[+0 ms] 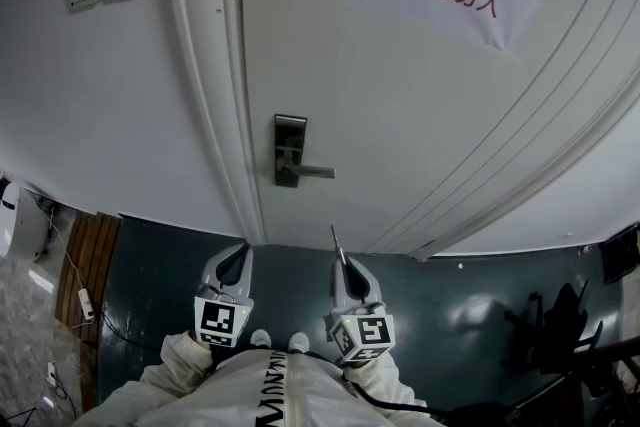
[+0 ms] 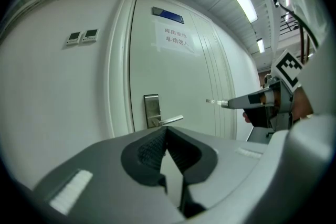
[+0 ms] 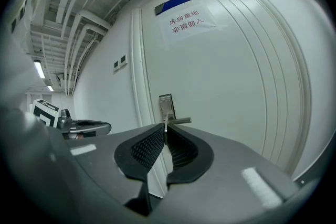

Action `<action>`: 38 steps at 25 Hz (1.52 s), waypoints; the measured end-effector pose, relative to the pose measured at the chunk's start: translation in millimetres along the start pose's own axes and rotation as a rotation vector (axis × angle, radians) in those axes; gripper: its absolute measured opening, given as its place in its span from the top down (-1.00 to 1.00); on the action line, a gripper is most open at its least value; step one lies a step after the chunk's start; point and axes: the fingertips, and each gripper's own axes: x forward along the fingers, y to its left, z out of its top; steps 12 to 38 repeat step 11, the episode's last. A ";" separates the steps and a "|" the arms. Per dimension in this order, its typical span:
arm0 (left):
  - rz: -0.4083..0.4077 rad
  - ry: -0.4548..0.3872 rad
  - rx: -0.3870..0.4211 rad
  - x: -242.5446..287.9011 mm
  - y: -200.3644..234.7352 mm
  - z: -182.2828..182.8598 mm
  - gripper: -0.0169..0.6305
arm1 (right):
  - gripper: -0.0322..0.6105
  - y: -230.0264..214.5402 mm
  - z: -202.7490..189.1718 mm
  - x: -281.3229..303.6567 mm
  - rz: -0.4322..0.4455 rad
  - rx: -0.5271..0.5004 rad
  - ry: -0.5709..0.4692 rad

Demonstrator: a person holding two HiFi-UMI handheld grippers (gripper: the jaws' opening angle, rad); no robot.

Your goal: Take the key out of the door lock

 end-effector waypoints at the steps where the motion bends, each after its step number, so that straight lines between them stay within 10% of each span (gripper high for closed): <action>1: 0.001 -0.001 -0.001 0.1 0.0 0.5 0.95 | 0.83 -0.3 -0.2 -0.1 -0.001 -0.002 0.002; 38: 0.014 -0.025 -0.001 3.0 4.3 7.2 0.95 | 0.83 0.0 -1.7 4.3 0.001 -0.008 0.009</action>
